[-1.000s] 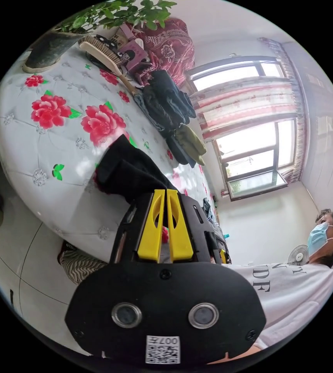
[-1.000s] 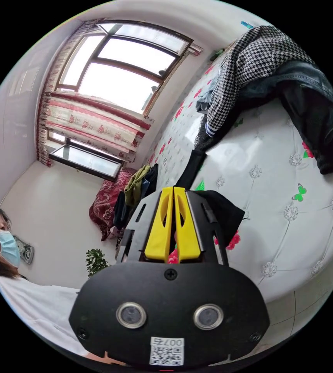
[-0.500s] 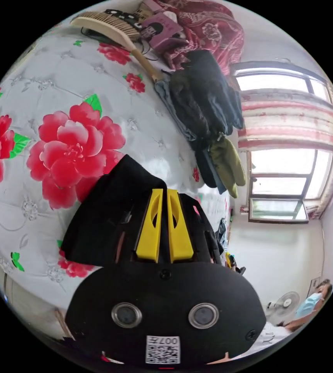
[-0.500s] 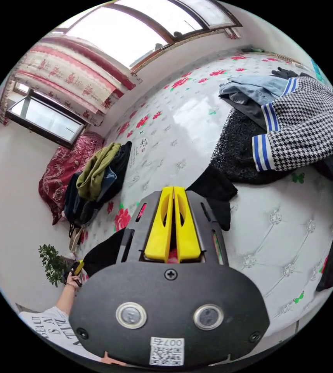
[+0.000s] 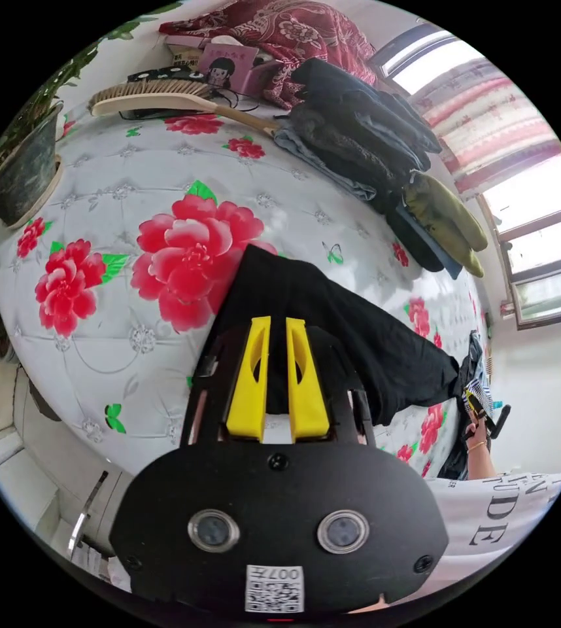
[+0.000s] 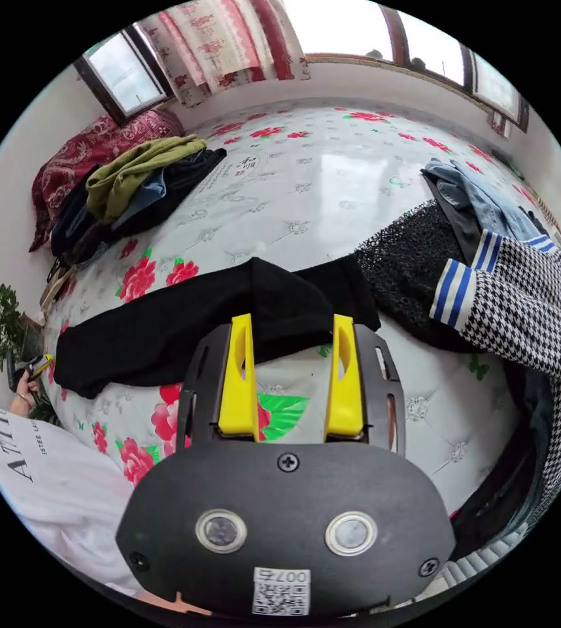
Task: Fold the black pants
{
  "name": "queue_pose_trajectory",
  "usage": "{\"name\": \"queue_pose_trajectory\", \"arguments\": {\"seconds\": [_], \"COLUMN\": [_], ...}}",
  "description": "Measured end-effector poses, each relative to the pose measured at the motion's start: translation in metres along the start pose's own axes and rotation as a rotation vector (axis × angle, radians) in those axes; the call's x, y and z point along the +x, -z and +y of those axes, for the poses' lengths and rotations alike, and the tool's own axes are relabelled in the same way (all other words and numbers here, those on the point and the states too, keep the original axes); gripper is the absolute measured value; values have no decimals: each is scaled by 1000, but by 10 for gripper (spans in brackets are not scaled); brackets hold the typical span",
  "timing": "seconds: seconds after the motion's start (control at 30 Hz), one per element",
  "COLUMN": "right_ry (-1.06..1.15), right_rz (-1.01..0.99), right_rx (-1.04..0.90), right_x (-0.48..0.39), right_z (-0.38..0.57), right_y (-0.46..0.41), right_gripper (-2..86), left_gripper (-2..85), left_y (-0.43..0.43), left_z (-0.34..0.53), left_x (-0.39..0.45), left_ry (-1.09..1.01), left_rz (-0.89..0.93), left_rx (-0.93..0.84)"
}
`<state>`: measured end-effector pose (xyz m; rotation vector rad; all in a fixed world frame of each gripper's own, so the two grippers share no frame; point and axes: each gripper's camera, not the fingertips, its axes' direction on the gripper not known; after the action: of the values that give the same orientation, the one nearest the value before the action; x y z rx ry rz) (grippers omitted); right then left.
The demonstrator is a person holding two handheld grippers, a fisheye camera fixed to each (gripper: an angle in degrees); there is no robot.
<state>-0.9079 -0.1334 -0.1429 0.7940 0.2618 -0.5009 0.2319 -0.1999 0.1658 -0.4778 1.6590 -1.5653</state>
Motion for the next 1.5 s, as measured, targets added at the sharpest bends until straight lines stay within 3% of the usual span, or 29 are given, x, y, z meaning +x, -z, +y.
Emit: {"name": "queue_pose_trajectory", "arguments": {"seconds": [0.13,0.3,0.47,0.63,0.77,0.87,0.93,1.03,1.1,1.27,1.5], "right_ry": [157,109,34,-39,-165,-270,-303,-178,-37,306,522], "right_rz": [46,108,-80,-126,-33,87,114,-28,-143,-619,-709], "right_rx": [-124,-226,-12,-13,-209,-229,-135,57,60,-210,-500], "right_x": [-23,-6,37,93,154,192,195,151,105,-59,-203], "right_z": [-14,-40,-68,-110,-149,-156,-156,-149,-138,-59,13], "right_y": [-24,-40,93,166,92,40,41,63,64,6,-74], "right_gripper": [106,53,8,2,10,24,29,35,37,38,42], "left_gripper": [38,-5,-9,-10,-9,-9,-9,-9,-8,-4,49], "left_y": [-15,-55,-61,-70,-73,-72,-70,-64,-57,-21,9], "left_z": [30,28,5,-2,0,4,6,11,17,49,59], "left_x": [20,48,76,95,105,107,105,101,100,105,86], "left_ry": [24,-44,-146,-238,-269,-281,-281,-254,-231,-209,-158], "left_rz": [-12,-215,-331,-391,-405,-394,-370,-315,-287,-245,-223], "left_rx": [-1,-81,-171,-176,-161,-153,-147,-135,-115,28,118]}}
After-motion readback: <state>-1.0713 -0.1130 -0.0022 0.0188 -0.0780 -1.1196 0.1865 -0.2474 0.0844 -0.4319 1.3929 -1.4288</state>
